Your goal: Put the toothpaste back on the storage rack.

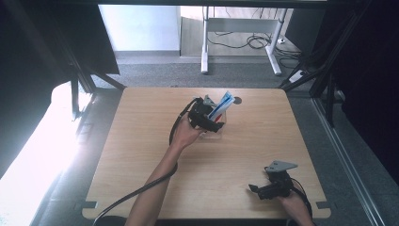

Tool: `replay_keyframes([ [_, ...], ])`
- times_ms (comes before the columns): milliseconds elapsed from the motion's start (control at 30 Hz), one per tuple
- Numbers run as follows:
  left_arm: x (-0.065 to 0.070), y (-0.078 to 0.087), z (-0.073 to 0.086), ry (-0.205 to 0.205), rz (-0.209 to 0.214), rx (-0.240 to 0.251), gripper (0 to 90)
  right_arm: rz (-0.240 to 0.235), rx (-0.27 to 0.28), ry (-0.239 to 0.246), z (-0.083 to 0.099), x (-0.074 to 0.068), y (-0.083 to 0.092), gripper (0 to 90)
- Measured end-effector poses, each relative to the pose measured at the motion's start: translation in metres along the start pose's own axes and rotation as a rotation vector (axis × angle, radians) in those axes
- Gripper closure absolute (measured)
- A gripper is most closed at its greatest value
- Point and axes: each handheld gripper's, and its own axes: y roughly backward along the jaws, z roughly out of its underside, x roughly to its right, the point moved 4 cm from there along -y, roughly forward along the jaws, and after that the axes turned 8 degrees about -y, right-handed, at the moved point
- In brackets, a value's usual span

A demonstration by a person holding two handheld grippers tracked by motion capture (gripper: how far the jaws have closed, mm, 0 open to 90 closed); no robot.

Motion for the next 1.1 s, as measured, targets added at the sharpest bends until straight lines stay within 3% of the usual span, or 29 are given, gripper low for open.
replay_keyframes([
  [567,0.012,0.019,0.010,-0.009,-0.001,0.009,13.1,0.006,0.008,0.004,-0.001,0.000,0.001,0.6],
  [1100,0.021,0.053,0.038,-0.033,-0.040,0.006,13.2,0.009,0.004,0.008,-0.001,-0.002,0.000,0.6],
])
